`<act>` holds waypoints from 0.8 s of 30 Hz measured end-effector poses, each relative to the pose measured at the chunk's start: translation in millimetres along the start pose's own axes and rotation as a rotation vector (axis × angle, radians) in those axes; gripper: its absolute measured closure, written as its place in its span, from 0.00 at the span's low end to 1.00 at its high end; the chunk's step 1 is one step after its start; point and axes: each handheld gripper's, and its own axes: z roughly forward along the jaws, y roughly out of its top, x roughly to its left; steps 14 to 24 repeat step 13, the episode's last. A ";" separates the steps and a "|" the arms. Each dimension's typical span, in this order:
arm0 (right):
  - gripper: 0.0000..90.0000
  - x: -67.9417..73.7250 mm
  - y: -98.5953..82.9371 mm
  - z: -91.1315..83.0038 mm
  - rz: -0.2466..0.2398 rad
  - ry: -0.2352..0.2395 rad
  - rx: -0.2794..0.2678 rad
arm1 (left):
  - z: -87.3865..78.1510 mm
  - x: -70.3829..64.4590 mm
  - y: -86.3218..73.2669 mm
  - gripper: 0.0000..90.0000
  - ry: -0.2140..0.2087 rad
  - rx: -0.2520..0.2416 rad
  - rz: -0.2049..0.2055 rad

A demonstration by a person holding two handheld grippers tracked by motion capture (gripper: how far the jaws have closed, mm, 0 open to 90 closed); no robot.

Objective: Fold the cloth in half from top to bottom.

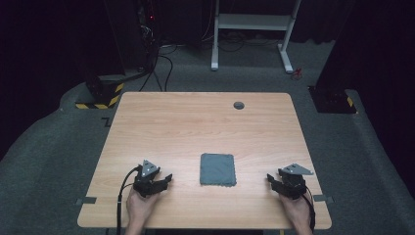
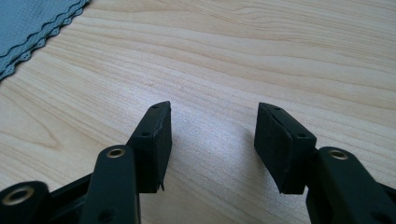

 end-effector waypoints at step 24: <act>0.50 0.0 0.0 0.0 0.002 -0.001 0.001 | 0.5 -3.3 0.1 0.42 0.013 0.006 0.014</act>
